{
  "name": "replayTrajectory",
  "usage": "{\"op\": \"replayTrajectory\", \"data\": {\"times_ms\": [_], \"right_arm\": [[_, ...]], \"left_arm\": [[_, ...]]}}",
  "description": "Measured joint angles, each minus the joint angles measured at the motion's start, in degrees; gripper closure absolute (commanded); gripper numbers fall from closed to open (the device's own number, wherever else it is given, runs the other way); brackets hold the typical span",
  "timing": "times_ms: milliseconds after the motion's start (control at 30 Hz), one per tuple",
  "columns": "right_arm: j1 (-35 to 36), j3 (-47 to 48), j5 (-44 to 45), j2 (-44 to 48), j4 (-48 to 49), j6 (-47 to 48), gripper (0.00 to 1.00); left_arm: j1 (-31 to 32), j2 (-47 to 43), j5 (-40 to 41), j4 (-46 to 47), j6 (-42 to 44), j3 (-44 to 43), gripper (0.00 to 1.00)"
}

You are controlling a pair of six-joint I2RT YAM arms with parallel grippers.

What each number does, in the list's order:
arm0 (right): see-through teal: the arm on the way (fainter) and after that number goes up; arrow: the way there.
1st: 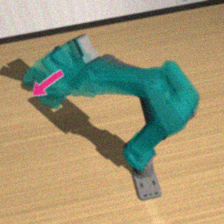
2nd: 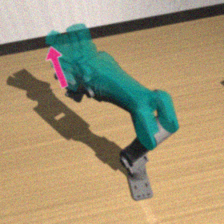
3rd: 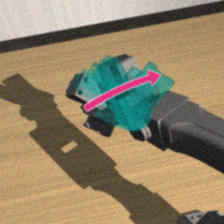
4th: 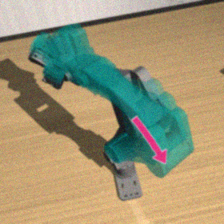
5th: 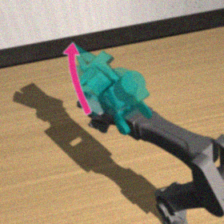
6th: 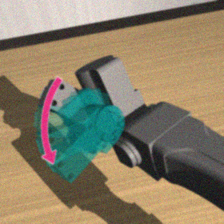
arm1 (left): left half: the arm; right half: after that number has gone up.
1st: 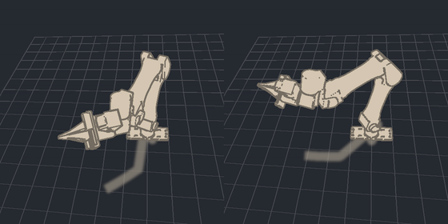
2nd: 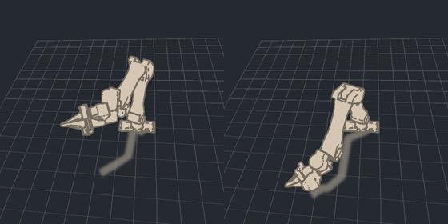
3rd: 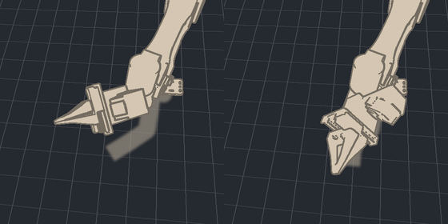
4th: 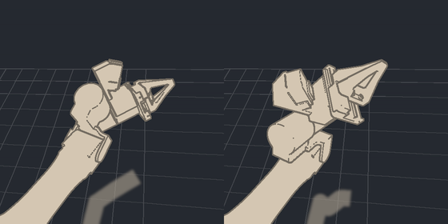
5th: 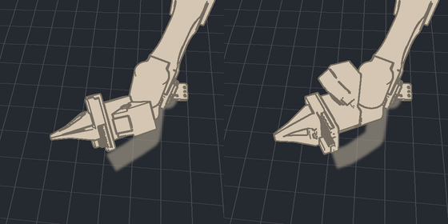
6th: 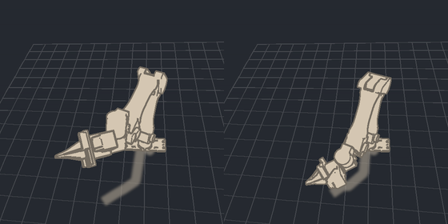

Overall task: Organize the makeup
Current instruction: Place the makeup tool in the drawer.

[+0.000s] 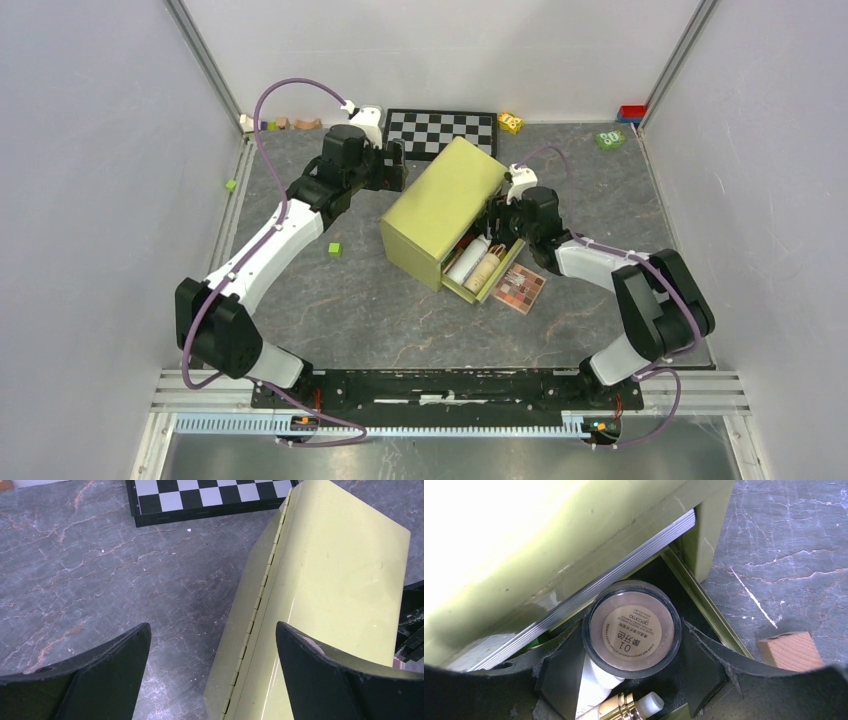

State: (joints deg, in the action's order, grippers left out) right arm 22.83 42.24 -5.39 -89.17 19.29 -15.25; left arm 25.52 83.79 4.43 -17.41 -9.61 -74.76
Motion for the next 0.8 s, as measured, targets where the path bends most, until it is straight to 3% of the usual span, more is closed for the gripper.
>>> {"op": "replayTrajectory", "data": {"times_ms": [400, 533, 600, 800], "right_arm": [[0.70, -2.01, 1.03, -3.34, 7.28, -0.09, 0.50], [0.94, -2.38, 1.53, -3.82, 8.50, -0.07, 0.36], [1.03, -2.40, 1.64, -4.04, 8.79, -0.04, 0.23], [1.07, -3.17, 1.81, -3.69, 10.43, -0.33, 0.10]], "left_arm": [[-0.04, 0.07, -0.04, 0.00, 0.00, -0.02, 0.00], [-0.04, 0.09, -0.09, 0.00, 0.00, -0.02, 0.00], [-0.04, 0.20, -0.15, 0.00, 0.00, -0.09, 0.00], [-0.04, 0.96, -0.48, -0.04, 0.00, -0.24, 0.00]]}}
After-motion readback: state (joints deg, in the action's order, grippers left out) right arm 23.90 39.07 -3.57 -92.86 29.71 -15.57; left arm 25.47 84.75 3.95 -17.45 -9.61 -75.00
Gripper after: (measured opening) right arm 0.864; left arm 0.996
